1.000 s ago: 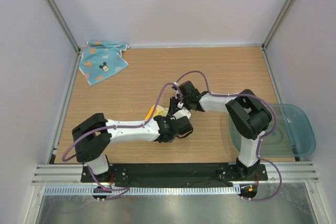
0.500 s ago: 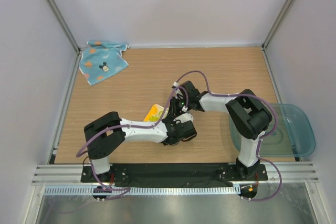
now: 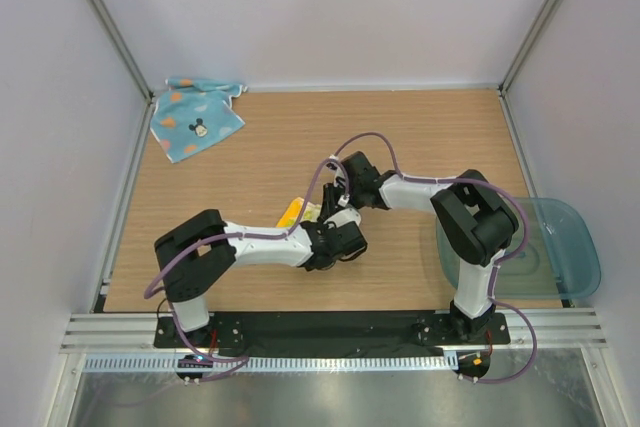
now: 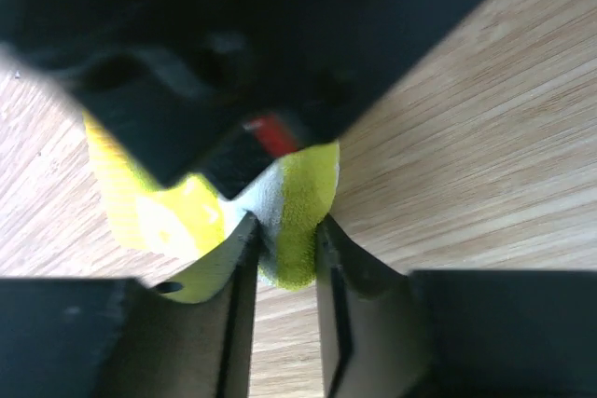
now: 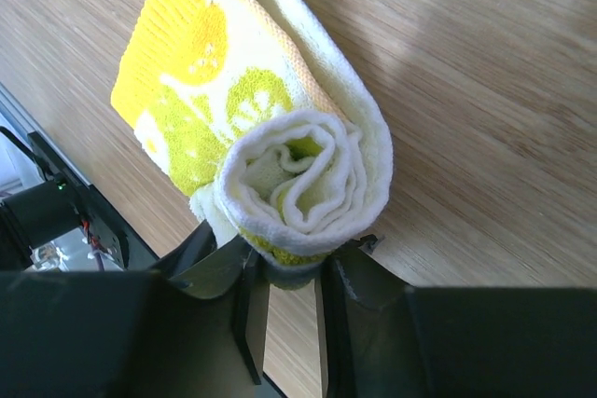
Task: Roll the towels
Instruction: Roll the towel
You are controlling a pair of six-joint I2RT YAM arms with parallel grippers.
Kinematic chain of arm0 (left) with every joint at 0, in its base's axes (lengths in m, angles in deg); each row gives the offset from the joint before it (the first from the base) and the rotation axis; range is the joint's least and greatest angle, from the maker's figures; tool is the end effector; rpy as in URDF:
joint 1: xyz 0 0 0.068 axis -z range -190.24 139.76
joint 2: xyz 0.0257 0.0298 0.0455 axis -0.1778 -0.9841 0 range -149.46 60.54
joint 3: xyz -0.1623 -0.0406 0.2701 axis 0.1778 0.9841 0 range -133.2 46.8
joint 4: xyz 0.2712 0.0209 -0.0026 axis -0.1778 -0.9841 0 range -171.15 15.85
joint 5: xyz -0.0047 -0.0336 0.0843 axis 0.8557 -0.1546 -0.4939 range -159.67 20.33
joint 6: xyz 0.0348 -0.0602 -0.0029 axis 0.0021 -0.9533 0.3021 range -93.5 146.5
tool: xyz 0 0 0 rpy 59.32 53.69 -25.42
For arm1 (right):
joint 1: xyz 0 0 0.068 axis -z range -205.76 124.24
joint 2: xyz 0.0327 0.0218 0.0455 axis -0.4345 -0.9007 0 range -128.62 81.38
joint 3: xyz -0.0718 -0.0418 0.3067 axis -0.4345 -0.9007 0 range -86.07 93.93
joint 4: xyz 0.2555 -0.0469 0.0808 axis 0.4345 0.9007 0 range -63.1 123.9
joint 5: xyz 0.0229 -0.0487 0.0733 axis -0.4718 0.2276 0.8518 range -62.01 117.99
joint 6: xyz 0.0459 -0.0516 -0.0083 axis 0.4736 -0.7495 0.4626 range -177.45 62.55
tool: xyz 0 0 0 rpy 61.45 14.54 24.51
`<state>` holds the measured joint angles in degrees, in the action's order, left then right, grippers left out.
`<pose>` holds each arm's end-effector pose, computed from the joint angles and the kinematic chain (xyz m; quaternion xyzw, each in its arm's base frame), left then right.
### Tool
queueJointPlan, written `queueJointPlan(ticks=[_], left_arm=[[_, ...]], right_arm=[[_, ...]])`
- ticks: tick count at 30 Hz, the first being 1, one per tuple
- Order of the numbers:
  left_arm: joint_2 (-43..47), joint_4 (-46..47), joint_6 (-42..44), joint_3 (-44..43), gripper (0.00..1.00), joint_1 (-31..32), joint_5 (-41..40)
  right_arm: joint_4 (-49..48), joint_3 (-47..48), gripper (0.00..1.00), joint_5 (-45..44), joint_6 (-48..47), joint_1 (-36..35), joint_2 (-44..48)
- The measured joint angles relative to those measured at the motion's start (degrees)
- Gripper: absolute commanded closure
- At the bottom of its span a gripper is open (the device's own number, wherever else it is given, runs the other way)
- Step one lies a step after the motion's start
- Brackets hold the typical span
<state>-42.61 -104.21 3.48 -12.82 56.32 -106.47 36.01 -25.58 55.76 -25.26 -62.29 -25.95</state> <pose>0.1708 -0.3089 0.1681 0.3065 0.8889 0.1264 0.3162 0.3066 0.2598 0.1610 -0.1054 0.9249 0.3499 0.1051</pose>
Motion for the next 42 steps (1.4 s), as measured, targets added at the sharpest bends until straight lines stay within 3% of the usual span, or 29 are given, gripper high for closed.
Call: queueJointPlan(ticks=[4, 8, 19, 28, 42], left_arm=[[2.32, 1.75, 0.39, 1.55, 0.91, -1.27, 2.86], [4.81, 3.80, 0.46, 3.04, 0.98, -2.29, 7.39], [8.76, 8.94, -2.89, 4.17, 1.00, -2.95, 21.18], [12.00, 10.25, -7.45, 6.86, 1.00, -3.85, 29.90], [13.88, 19.98, -19.82, 14.71, 1.00, -16.24, 50.49]], right_arm=[[1.14, 0.00, 0.54, 0.07, -0.81, 0.85, 0.00], [2.03, -0.35, 0.49, 1.36, -1.22, 2.99, 0.28], [7.72, -1.88, 0.46, 2.82, -2.93, 9.05, 2.54], [11.39, -2.21, 0.43, -1.92, -3.93, 12.87, 4.92], [11.13, -7.52, 0.34, -6.99, -3.67, 16.39, 16.72]])
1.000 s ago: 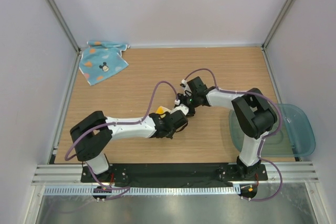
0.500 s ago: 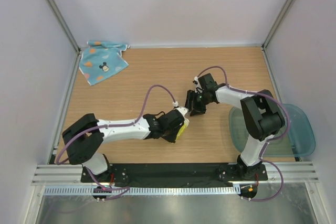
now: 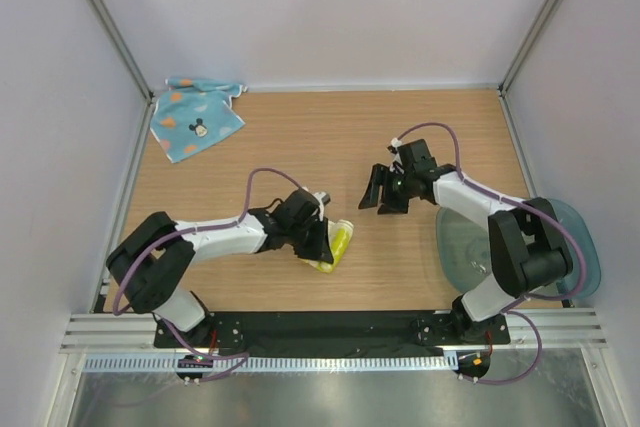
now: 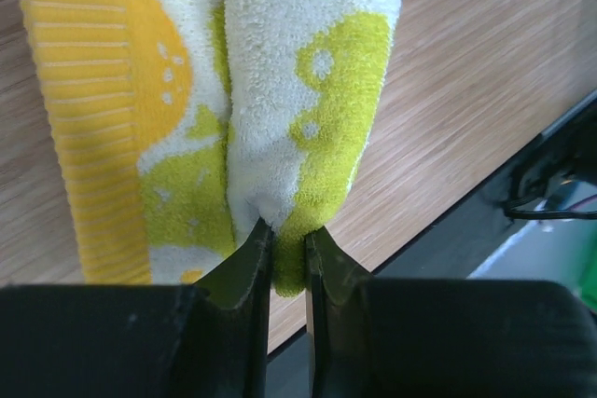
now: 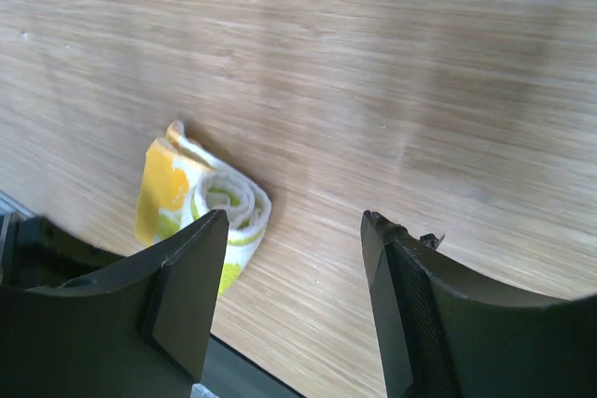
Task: Roll the towels
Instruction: Roll the towel
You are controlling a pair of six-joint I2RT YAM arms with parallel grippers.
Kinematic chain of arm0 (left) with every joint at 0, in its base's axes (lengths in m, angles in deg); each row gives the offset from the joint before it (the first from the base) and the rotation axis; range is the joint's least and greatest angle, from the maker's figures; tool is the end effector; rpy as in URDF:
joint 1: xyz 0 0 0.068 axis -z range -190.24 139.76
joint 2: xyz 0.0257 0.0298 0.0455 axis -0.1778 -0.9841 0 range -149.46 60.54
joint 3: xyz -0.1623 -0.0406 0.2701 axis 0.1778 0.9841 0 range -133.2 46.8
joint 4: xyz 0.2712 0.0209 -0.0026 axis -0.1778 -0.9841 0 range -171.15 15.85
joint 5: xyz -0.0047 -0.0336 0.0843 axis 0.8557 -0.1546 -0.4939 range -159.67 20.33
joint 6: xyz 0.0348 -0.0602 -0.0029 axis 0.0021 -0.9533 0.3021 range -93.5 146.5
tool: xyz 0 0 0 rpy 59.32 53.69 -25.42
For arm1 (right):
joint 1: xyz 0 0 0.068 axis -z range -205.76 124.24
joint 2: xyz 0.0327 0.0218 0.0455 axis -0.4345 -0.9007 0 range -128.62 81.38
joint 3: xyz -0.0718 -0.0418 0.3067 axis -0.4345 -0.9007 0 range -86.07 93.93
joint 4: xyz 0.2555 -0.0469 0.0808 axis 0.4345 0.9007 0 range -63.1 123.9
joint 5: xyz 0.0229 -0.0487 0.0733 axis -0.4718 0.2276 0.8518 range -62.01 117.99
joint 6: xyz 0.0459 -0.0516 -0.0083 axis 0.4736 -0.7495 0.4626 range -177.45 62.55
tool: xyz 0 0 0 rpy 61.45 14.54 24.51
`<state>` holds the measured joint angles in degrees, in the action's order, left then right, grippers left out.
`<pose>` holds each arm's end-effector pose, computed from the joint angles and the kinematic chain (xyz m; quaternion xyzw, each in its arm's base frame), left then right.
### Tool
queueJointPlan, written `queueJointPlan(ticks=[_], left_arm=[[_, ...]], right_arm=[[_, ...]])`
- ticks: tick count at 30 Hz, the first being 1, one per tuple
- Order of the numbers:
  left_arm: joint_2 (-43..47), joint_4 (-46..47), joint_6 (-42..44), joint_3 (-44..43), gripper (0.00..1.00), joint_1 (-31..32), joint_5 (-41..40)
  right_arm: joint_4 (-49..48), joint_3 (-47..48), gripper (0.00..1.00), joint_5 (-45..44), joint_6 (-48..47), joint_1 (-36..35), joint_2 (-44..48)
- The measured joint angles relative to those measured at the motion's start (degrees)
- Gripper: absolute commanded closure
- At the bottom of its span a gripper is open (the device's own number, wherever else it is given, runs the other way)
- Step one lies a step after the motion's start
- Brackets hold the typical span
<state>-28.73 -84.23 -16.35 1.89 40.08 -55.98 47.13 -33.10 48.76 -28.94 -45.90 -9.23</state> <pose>0.1916 -0.2519 0.1824 0.0979 0.9411 -0.2982 0.1259 0.3033 0.1325 0.2073 0.0192 0.9463 0.2700 0.1767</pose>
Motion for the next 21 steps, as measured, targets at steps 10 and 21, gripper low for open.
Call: queueJointPlan(ticks=[10, 21], left_arm=[[0.42, 5.27, -7.80, 4.87, 1.00, -7.37, 9.81], [-3.54, 6.82, -12.28, 5.20, 1.00, -11.34, 17.05]], right_arm=[[-4.92, -8.59, 0.31, 7.10, 0.15, 0.00, 6.08], [-15.80, -12.44, 0.27, 11.91, 1.03, -5.62, 2.08]])
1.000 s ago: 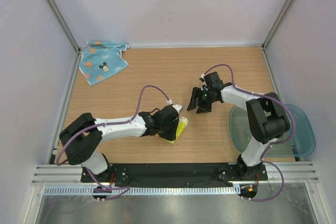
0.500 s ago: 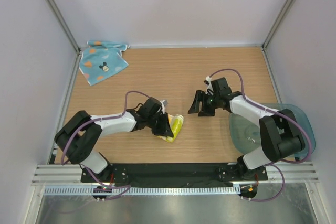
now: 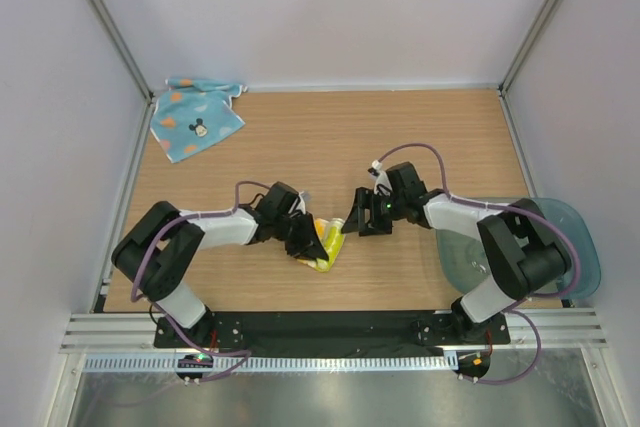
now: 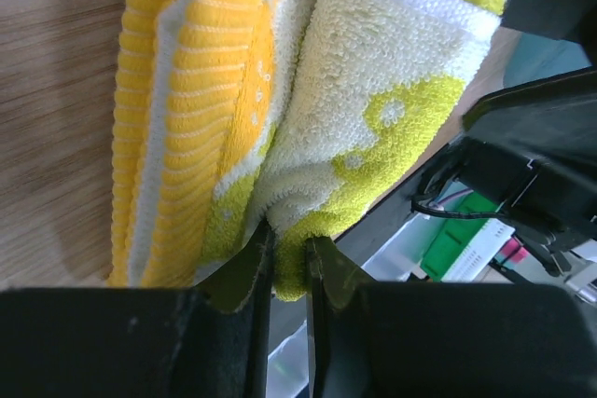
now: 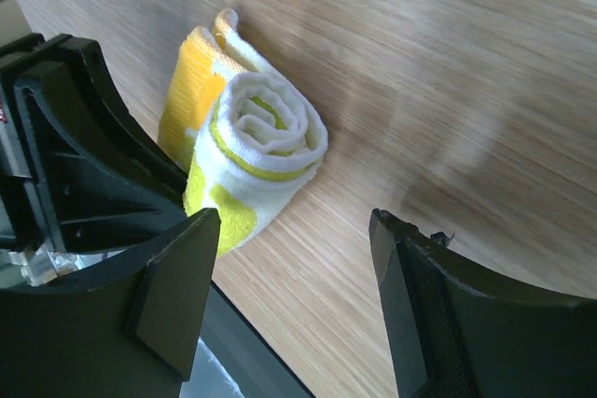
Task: Roll the towels
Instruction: Roll the towel
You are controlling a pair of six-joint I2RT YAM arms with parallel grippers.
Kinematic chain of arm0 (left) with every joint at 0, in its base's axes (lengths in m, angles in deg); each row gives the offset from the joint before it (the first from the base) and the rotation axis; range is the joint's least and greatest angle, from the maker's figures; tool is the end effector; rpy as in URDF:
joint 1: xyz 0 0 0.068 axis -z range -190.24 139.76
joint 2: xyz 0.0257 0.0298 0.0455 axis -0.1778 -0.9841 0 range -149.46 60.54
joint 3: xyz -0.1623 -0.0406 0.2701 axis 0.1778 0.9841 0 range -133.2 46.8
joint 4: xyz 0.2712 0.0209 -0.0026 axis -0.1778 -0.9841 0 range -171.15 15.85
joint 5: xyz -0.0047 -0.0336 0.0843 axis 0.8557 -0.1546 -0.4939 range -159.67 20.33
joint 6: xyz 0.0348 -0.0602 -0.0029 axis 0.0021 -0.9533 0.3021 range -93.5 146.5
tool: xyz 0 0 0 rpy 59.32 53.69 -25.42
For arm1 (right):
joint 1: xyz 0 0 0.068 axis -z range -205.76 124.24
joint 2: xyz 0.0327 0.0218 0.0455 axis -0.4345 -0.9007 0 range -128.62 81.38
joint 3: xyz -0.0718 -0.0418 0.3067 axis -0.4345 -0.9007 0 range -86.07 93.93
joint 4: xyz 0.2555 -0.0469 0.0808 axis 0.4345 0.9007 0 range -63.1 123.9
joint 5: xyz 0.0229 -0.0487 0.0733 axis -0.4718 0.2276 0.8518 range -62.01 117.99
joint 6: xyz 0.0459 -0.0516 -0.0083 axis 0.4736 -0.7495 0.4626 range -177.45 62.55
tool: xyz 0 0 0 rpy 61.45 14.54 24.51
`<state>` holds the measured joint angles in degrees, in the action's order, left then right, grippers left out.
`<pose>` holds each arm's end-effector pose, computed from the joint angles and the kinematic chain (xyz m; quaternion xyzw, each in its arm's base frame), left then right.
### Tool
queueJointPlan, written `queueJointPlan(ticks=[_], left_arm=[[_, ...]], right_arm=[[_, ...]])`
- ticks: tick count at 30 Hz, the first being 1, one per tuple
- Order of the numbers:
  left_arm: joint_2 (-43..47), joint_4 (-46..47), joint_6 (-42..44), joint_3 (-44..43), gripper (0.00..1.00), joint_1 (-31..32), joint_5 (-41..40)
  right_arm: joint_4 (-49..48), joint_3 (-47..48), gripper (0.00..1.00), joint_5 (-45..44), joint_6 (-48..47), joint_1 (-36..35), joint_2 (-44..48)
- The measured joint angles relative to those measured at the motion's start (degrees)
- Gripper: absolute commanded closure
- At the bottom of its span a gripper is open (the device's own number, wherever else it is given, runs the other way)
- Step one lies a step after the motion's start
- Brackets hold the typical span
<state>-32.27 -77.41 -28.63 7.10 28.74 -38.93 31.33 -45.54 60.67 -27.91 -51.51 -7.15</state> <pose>0.2188 -0.2143 0.1522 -0.0538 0.9247 -0.3770 0.0043 0.2591 0.1588 0.1770 -0.0606 0.9110 0.3794 0.1501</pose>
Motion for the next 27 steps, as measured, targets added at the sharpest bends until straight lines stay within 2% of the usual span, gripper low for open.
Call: queueJointPlan(ticks=[9, 13, 14, 15, 16, 17, 19, 20, 22, 27], left_arm=[[-1.18, 0.55, -0.24, 0.00, 1.00, -1.42, 2.91], [-1.31, 0.48, -0.26, 0.00, 1.00, -1.84, 3.50], [-1.29, 0.44, -0.24, 0.00, 0.99, -1.97, 3.58], [-1.29, 0.37, -0.24, 0.00, 0.95, -2.01, 3.61], [-1.27, 0.26, -0.22, 0.00, 0.87, -2.01, 3.63], [-1.20, 0.13, -0.22, 0.00, 0.83, -2.05, 3.61], [-0.74, -0.44, 0.15, 0.00, 0.74, -2.05, 3.19], [-0.28, -1.22, 0.44, -0.04, 0.66, -2.03, 2.45], [0.90, -4.44, 1.70, -0.68, 0.59, -1.84, -0.07], [2.58, -13.11, 5.25, -4.13, 0.53, 0.50, -7.50]], right_arm=[[-8.33, 0.09, 0.30, 1.18, 2.03, -4.68, -5.40], [-11.19, 1.22, 0.38, 1.40, 2.75, -6.16, -7.80], [-11.74, 1.42, 0.43, 1.38, 2.82, -6.45, -8.31], [-12.26, 1.57, 0.47, 1.49, 2.95, -6.67, -8.83], [-12.63, 1.70, 0.52, 1.44, 3.26, -6.86, -9.40], [-12.90, 1.75, 0.60, 1.38, 3.41, -6.97, -9.81], [-12.72, 1.97, 0.63, 1.27, 3.72, -7.23, -10.27], [-12.63, 2.10, 0.65, 1.27, 3.82, -7.32, -10.45], [-12.15, 2.56, 0.66, 1.11, 3.82, -7.58, -10.51], [-9.35, 4.31, 0.68, 0.24, 3.72, -7.93, -10.51]])
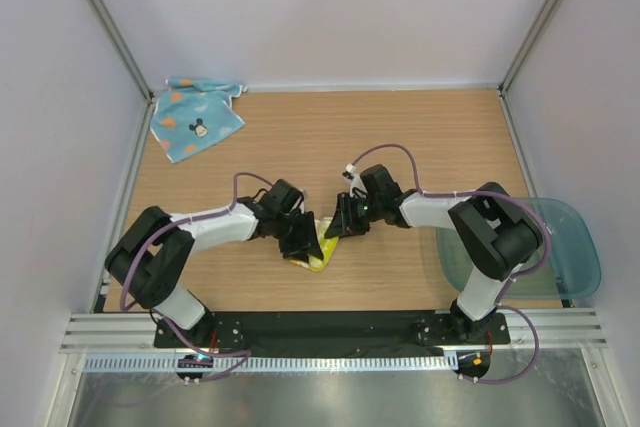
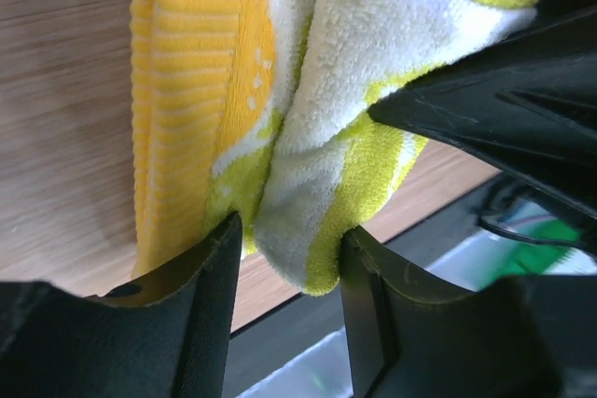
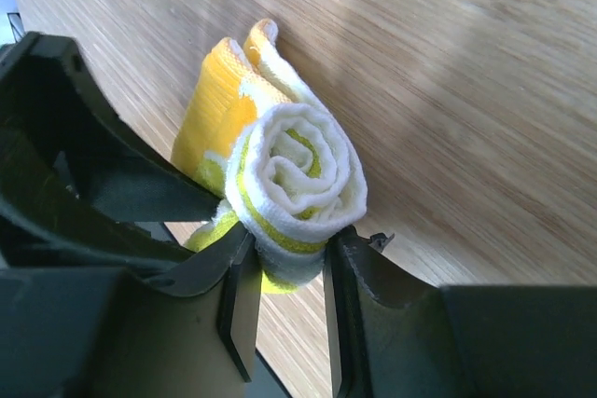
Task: Roll the towels
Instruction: Roll the towel
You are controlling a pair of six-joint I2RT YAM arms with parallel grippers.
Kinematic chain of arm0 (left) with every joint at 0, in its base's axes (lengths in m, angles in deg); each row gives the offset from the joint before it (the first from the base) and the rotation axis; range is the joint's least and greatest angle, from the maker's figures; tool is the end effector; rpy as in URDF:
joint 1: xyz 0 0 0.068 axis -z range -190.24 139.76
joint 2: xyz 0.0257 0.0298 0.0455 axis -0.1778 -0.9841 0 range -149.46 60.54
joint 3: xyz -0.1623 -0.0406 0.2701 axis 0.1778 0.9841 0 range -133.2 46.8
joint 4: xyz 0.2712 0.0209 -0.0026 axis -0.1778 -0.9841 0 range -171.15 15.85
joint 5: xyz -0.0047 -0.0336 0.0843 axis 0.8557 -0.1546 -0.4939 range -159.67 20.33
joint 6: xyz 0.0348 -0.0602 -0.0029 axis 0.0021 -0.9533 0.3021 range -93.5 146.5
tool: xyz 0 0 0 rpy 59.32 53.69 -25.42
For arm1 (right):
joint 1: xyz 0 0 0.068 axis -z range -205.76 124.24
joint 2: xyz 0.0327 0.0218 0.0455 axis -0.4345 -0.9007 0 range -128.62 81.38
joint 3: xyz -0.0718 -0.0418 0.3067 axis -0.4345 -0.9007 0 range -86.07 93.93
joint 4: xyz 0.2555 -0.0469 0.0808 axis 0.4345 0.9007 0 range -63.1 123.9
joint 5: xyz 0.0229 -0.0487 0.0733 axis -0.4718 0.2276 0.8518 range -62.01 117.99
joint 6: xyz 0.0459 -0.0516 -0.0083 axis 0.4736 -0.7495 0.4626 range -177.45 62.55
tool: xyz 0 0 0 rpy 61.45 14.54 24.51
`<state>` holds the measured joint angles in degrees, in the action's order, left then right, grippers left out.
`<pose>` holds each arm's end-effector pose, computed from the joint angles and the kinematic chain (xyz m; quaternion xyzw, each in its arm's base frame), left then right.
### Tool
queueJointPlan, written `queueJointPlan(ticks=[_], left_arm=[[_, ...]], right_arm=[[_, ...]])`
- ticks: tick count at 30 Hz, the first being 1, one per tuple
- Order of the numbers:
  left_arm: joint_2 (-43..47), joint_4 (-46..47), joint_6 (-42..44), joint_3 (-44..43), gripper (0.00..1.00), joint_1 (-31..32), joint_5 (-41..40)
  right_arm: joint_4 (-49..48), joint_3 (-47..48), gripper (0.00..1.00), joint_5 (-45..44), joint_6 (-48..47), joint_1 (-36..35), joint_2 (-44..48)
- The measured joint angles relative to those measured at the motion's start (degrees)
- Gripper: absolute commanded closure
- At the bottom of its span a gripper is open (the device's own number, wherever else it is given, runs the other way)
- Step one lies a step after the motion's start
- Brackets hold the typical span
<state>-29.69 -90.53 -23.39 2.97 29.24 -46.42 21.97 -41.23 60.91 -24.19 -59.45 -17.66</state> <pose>0.2166 -0.2074 0.1674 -0.0392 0.9524 -0.3013 0.0261 0.2714 0.2178 0.1551 -0.1020 0.8987 0.4057 0.1318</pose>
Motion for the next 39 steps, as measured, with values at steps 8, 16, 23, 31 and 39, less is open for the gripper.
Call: queueJointPlan(ticks=[8, 16, 23, 31, 39], left_arm=[[2.69, -15.87, 4.46, -10.91, 0.49, 11.34, -18.51], [2.54, -25.62, 10.40, -22.99, 0.48, 22.97, -36.33], [-2.99, -27.02, 15.17, -25.40, 0.48, 29.53, -44.92], [-11.08, -26.75, 17.88, -26.80, 0.49, 31.01, -49.27], [-15.04, -24.96, 18.95, -27.04, 0.57, 31.04, -49.66]], right_arm=[[7.17, 3.52, 0.68, -1.90, -0.68, -0.66, 0.00], [13.88, 6.88, 0.68, -3.91, -1.64, -0.98, 0.00], [17.51, 8.76, 0.68, -4.74, -2.05, -1.07, 0.00], [19.63, 9.77, 0.68, -4.94, -2.38, -1.07, -0.02], [20.83, 10.93, 0.67, -5.18, -3.21, -1.07, -0.90]])
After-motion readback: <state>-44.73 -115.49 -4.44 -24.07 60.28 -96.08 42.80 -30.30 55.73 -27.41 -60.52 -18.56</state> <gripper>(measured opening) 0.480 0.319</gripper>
